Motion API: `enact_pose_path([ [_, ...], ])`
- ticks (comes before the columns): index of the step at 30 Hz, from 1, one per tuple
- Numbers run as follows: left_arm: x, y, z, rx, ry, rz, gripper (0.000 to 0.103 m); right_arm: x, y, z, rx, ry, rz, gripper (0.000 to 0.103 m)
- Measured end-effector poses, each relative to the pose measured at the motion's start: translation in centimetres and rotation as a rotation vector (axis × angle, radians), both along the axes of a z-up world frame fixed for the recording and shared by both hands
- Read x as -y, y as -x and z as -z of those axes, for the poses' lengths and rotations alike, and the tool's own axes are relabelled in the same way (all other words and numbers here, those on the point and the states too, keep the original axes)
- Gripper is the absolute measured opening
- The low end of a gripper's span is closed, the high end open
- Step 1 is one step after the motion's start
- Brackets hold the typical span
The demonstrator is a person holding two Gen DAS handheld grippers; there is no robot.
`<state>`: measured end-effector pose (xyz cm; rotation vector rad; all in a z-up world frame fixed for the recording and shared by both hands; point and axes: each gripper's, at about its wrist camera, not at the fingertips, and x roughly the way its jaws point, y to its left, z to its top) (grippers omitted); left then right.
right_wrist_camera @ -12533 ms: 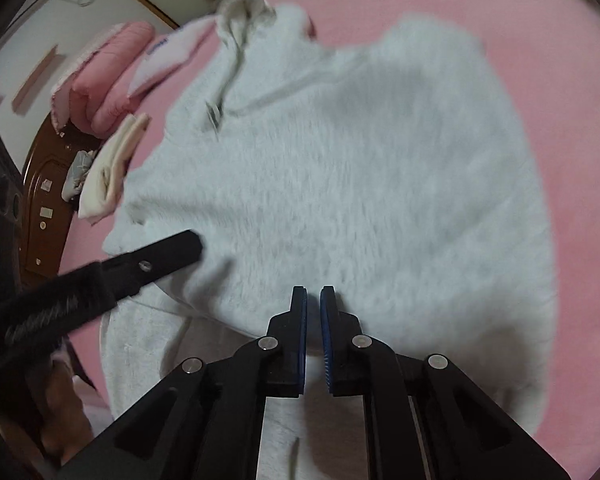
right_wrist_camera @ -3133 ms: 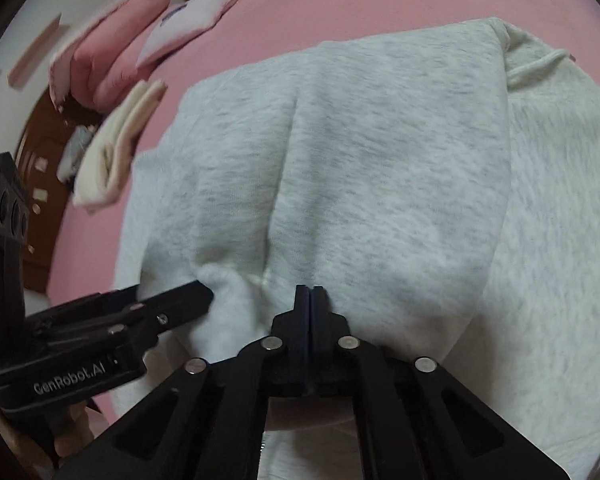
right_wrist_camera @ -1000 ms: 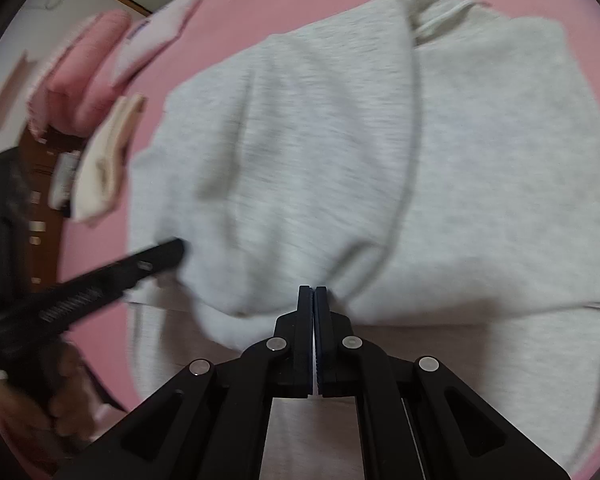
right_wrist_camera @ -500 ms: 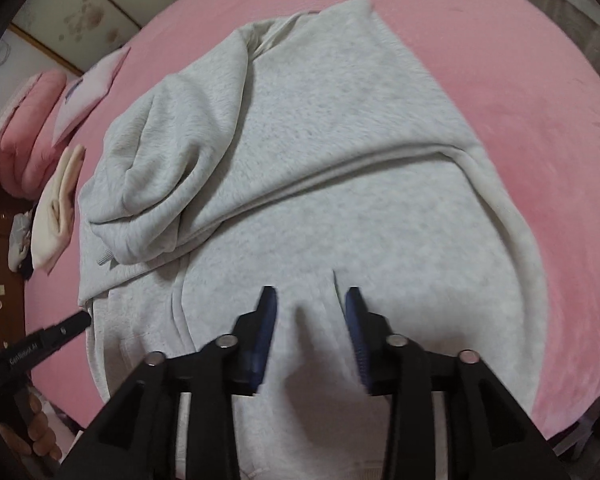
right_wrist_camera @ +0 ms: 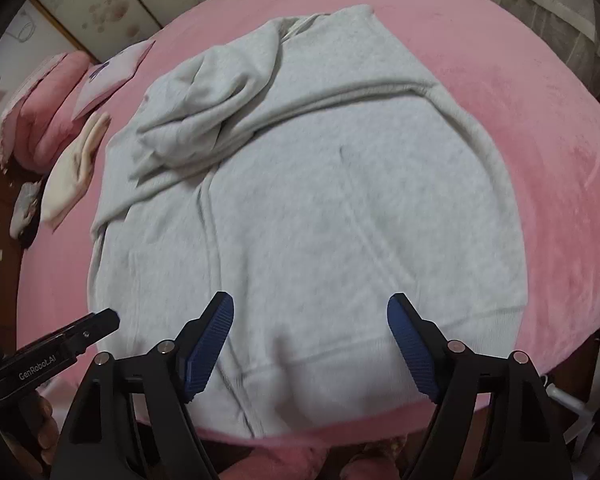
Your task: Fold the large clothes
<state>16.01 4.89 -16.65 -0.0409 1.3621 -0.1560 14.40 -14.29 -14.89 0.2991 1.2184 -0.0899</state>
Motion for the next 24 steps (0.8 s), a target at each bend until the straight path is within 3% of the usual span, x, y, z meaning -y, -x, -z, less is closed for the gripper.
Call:
enact_pose_path([
  [3,-0.3,2.4,-0.3,0.0,-0.009,-0.035,0.059,0.3,2.3,0.2,-0.025,-0.026,-0.052,0.083],
  [7,-2.1,5.3,-1.1,-0.014,-0.021,-0.107,0.061,2.9,5.3,-0.5,-0.003,-0.068,-0.02,0.085],
  [10,-4.1,7.1,-2.1,0.002,0.024,-0.163,0.072,5.2,7.1,-0.8,-0.033,-0.047,-0.004,0.088],
  [13,-6.6,8.7,-2.2,0.036,0.09,-0.226,0.076,7.2,8.6,-1.1,0.007,-0.025,-0.045,0.089],
  [19,-11.0,9.2,0.8,-0.003,0.041,-0.262,0.076,13.1,11.1,1.5,0.059,-0.073,0.084,0.089],
  [22,-13.6,9.8,3.4,-0.066,0.074,-0.312,0.076,15.8,11.5,3.2,0.061,-0.092,0.115,0.088],
  [24,-15.2,10.4,4.8,-0.078,0.106,-0.34,0.076,17.3,11.4,4.3,0.07,-0.128,0.142,0.081],
])
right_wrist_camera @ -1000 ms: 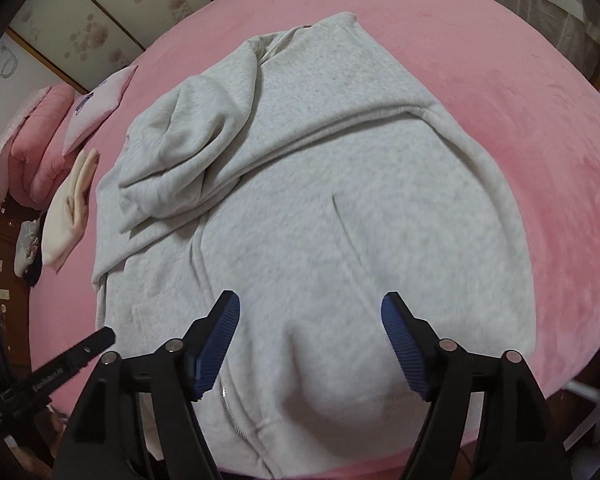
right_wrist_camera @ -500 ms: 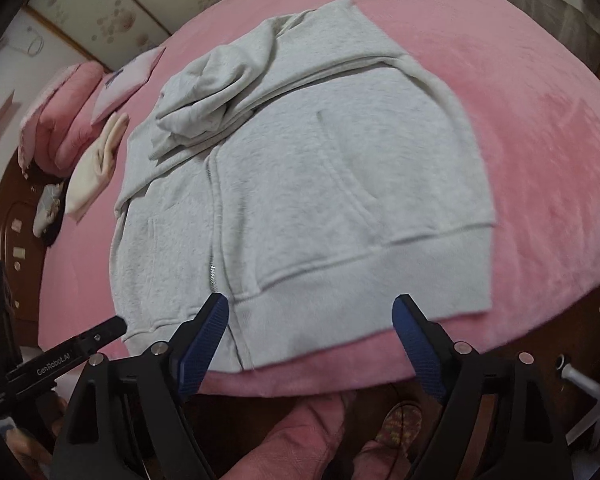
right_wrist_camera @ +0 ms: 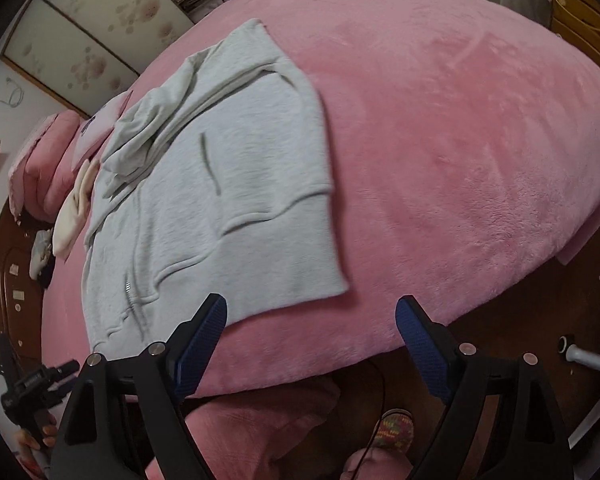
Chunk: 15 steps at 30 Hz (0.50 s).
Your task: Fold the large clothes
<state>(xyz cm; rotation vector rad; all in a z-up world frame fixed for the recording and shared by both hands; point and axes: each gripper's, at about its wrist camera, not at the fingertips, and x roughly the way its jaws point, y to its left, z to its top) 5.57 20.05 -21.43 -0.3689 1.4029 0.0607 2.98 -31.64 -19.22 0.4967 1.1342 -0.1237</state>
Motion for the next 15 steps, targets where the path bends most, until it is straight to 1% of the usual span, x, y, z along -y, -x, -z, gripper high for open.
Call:
enact_pose_path([
  [1,-0.6,0.4,0.5,0.0,0.006,-0.014,0.076,0.8,-0.1,0.6,0.0,-0.028,0.024,0.078],
  [2,-1.0,0.8,1.0,-0.006,0.009,-0.025,0.076,1.4,-0.3,1.1,0.003,-0.051,0.042,0.072],
  [3,-1.3,1.1,1.4,-0.013,0.013,-0.03,0.076,1.8,-0.5,1.5,0.006,-0.061,0.056,0.069],
  [5,-1.6,1.7,2.0,-0.01,0.031,-0.031,0.076,2.0,-1.7,2.3,0.012,-0.065,0.035,0.067],
  [7,-2.1,2.0,2.4,0.003,0.059,-0.039,0.076,1.6,-3.3,3.2,-0.003,-0.079,0.001,0.059],
  [9,-2.3,2.3,2.6,0.017,0.086,-0.046,0.076,1.3,-4.7,4.4,-0.031,-0.133,-0.009,0.039],
  [10,-2.6,2.3,2.7,0.035,0.111,-0.049,0.076,1.2,-5.3,4.8,-0.048,-0.159,-0.005,0.036],
  [11,-2.9,2.3,2.9,0.054,0.138,-0.054,0.076,1.3,-5.7,5.3,-0.069,-0.175,0.014,0.03],
  [12,-3.1,2.0,3.1,0.064,0.157,-0.062,0.076,1.6,-6.0,5.7,-0.072,-0.215,0.031,0.022],
  [14,-3.6,1.5,3.6,0.075,0.202,-0.081,0.076,2.1,-5.9,6.0,-0.061,-0.283,0.049,0.013],
  [15,-3.8,1.2,4.0,0.079,0.229,-0.089,0.076,2.2,-5.7,6.0,-0.057,-0.292,0.054,0.013],
])
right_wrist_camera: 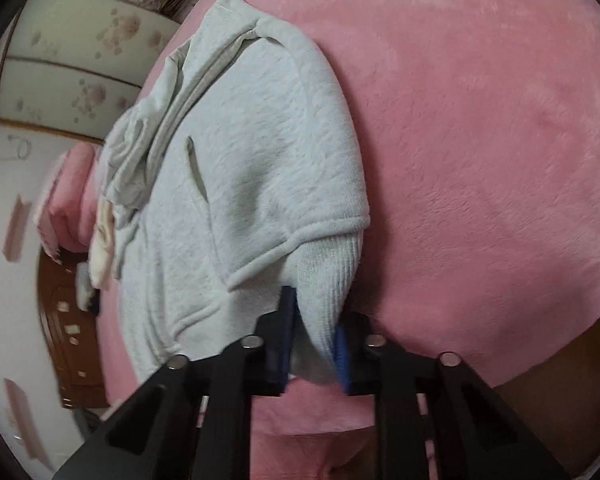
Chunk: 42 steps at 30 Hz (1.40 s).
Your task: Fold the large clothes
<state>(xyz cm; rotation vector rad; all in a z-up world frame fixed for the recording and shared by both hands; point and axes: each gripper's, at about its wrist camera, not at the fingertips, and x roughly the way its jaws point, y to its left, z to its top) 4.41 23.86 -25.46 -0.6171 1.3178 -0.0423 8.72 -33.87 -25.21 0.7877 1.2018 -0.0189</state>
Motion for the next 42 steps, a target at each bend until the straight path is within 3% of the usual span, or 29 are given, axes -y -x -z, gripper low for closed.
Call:
enact_pose_path([
  [8,0.0,-3.3,3.5,-0.095,0.058,-0.05,0.076,1.1,0.7,-1.8,0.035,-0.056,0.016,0.012],
  [12,0.0,-3.2,2.9,-0.107,0.104,-0.054,0.041,0.3,0.7,-3.7,0.057,-0.069,0.015,0.012],
  [13,-0.1,-3.0,2.7,-0.111,0.103,-0.061,0.023,0.3,0.6,-4.2,0.063,-0.08,0.02,0.012],
  [15,-0.1,-2.9,2.3,-0.116,0.125,-0.078,0.005,0.2,0.6,-4.9,0.081,-0.11,0.035,0.012],
  [19,-0.9,-2.3,0.4,-0.114,0.259,-0.213,0.003,-0.7,-0.5,-6.5,0.08,-0.207,0.06,0.011],
  [27,0.9,-4.8,-9.5,0.094,0.38,-0.26,0.003,-2.8,-3.6,-12.4,0.168,-0.301,0.039,0.011],
  [35,0.4,-12.3,-20.2,0.191,0.408,-0.229,0.003,-2.0,-8.3,-20.3,0.253,-0.306,0.067,0.011],
  [42,-1.6,-21.2,-25.3,0.189,0.456,-0.214,0.002,-1.0,-15.6,-27.7,0.311,-0.226,0.081,0.01],
])
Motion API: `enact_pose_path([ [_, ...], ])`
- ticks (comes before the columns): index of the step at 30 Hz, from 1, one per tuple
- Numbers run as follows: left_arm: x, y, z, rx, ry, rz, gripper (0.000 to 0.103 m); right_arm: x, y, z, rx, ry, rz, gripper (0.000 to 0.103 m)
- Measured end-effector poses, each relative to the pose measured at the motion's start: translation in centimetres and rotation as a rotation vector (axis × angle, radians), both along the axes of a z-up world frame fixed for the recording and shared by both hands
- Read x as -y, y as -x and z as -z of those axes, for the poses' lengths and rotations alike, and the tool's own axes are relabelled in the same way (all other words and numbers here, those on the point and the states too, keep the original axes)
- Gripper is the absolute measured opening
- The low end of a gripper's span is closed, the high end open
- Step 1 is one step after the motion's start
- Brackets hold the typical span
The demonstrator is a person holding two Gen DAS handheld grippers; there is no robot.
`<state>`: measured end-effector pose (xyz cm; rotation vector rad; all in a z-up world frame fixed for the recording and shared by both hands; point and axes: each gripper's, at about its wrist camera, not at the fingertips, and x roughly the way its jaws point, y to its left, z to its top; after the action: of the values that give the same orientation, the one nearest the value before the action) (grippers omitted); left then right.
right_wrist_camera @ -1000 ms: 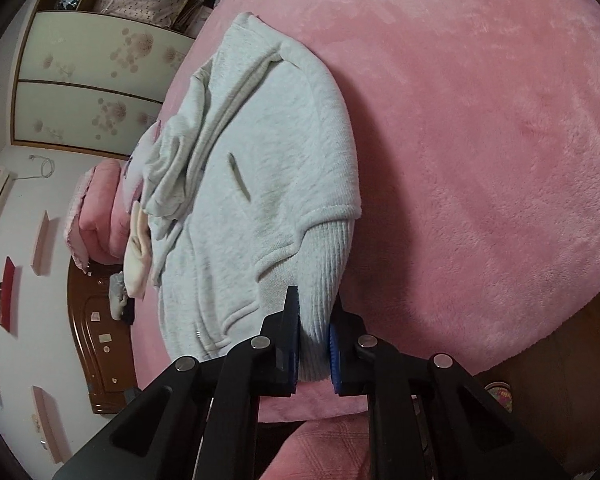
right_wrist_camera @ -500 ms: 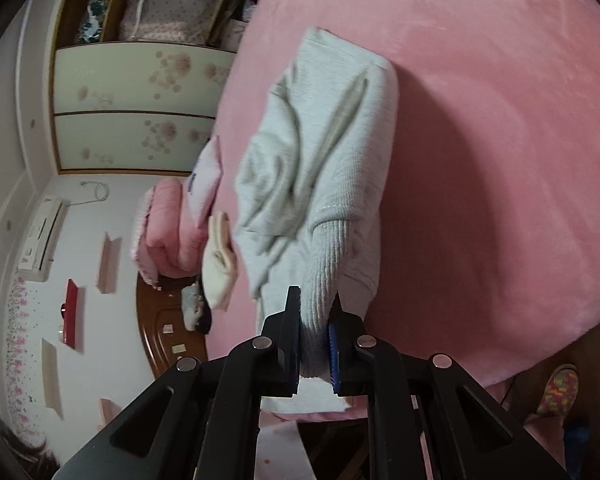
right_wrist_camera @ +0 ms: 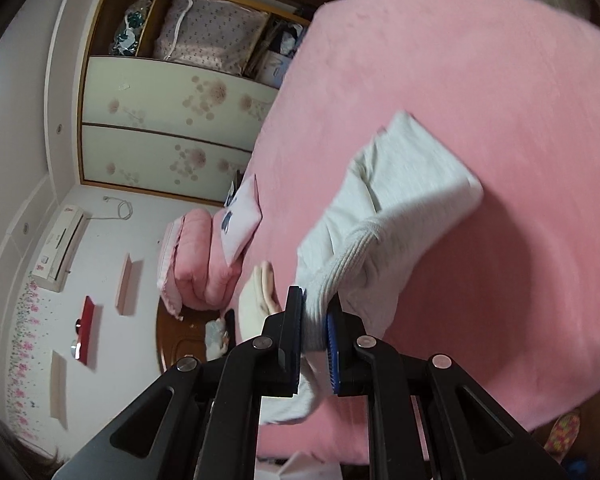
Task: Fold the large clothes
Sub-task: 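Lift the folded hoodie and turn it over with both grippers, then lower the hoodie onto the bed and open both grippers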
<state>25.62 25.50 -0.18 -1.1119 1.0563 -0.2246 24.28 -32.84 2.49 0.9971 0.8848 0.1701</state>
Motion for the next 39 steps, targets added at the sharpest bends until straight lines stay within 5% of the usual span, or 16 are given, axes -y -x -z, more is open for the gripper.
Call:
enact_pose_path([
  [5,-0.9,-8.4,-0.3,-0.016,-0.007,0.015,0.002,0.1,-6.6,-3.5,0.042,0.052,0.044,0.006],
  [11,-0.3,-19.1,3.3,-0.033,-0.082,0.044,0.002,-1.5,-18.1,-2.1,0.043,0.181,-0.018,0.005],
  [21,0.4,-31.4,14.4,-0.112,-0.199,0.01,0.002,-1.5,-35.4,8.0,-0.021,0.309,-0.01,0.005],
  [30,1.5,-34.9,22.9,-0.233,-0.334,0.055,0.003,0.4,-38.7,19.0,-0.207,0.379,0.041,0.005],
  [36,3.4,-36.4,19.2,-0.206,-0.485,0.228,0.009,-0.7,-41.0,17.5,-0.295,0.566,0.003,0.005],
  [38,3.7,-36.5,16.3,-0.17,-0.561,0.247,0.024,-1.1,-41.3,15.3,-0.278,0.63,-0.036,0.008],
  [39,3.8,-36.4,14.8,-0.146,-0.634,0.228,0.05,-1.5,-41.3,14.0,-0.275,0.669,-0.057,0.014],
])
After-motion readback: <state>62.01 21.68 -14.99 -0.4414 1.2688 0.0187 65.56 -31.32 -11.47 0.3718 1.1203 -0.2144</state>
